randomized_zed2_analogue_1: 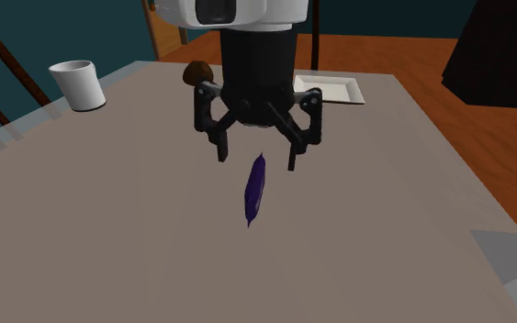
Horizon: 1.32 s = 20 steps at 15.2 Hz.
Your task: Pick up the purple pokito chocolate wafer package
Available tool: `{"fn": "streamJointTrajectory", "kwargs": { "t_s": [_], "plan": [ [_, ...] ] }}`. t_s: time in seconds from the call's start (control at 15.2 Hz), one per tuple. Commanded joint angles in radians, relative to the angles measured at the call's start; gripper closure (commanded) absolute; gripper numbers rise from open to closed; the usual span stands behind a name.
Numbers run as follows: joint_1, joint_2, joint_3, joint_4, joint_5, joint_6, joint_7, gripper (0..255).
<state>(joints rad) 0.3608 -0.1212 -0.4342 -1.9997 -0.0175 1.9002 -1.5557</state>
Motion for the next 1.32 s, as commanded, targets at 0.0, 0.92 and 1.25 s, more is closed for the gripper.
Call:
{"fn": "streamJointTrajectory", "kwargs": {
  "t_s": [0.0,0.92,1.25],
  "plan": [
    [0.002,0.01,-0.001,-0.015,0.002,0.023,-0.021,0],
    [0.001,0.029,-0.005,-0.072,0.01,0.098,-0.03,255],
    [0.001,0.019,-0.003,-0.053,0.006,0.071,-0.026,255]
  ]
}}
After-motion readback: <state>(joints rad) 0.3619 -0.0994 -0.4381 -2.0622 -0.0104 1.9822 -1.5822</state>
